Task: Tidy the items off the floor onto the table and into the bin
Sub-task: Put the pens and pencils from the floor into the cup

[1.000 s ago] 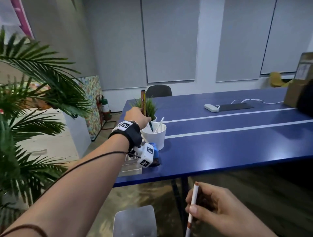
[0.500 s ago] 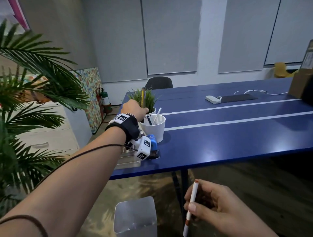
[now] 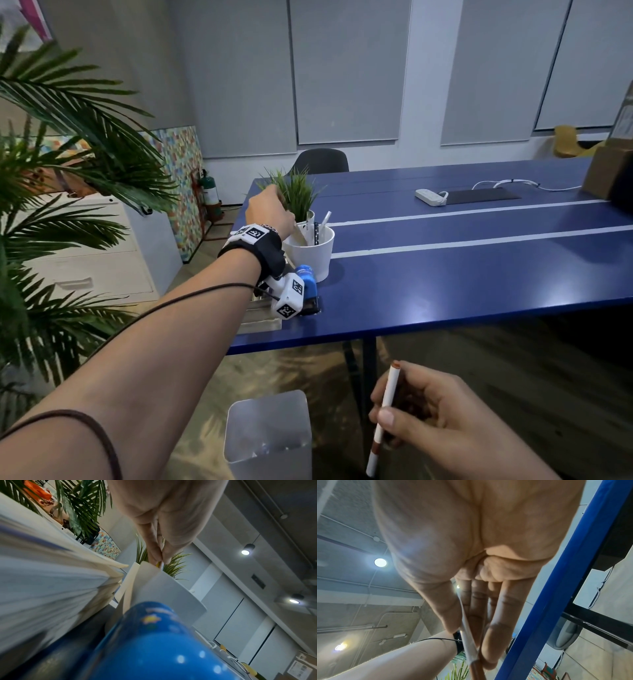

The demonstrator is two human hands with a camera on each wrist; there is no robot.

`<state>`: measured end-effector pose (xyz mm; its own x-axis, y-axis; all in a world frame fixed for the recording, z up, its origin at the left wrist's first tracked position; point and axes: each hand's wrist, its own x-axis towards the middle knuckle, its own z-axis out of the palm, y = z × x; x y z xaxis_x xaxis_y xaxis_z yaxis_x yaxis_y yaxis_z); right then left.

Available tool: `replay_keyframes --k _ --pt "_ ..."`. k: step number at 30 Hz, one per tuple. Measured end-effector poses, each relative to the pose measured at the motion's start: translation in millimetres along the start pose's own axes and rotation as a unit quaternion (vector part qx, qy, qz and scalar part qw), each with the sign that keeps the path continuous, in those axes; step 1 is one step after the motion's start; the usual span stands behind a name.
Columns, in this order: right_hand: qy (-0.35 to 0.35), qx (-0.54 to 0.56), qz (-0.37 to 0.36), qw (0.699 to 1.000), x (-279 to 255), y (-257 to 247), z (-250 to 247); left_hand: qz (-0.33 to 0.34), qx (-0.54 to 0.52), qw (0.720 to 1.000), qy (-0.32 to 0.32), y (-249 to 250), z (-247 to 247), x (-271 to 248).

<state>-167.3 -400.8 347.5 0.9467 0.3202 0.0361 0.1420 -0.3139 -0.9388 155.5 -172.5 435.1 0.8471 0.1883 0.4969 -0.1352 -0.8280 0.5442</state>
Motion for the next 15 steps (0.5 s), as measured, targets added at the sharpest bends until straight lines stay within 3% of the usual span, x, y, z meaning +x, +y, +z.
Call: replay_keyframes --k 8,15 --pt "0.016 -0.030 -0.060 0.998 18.4 -25.3 -2.7 0.011 -0.018 1.000 -0.011 -7.8 -3.7 -6.5" --pt "0.048 -0.078 -0.141 0.986 54.4 -64.1 -22.3 0.088 -0.060 0.994 0.010 -6.9 -52.7 -62.6"
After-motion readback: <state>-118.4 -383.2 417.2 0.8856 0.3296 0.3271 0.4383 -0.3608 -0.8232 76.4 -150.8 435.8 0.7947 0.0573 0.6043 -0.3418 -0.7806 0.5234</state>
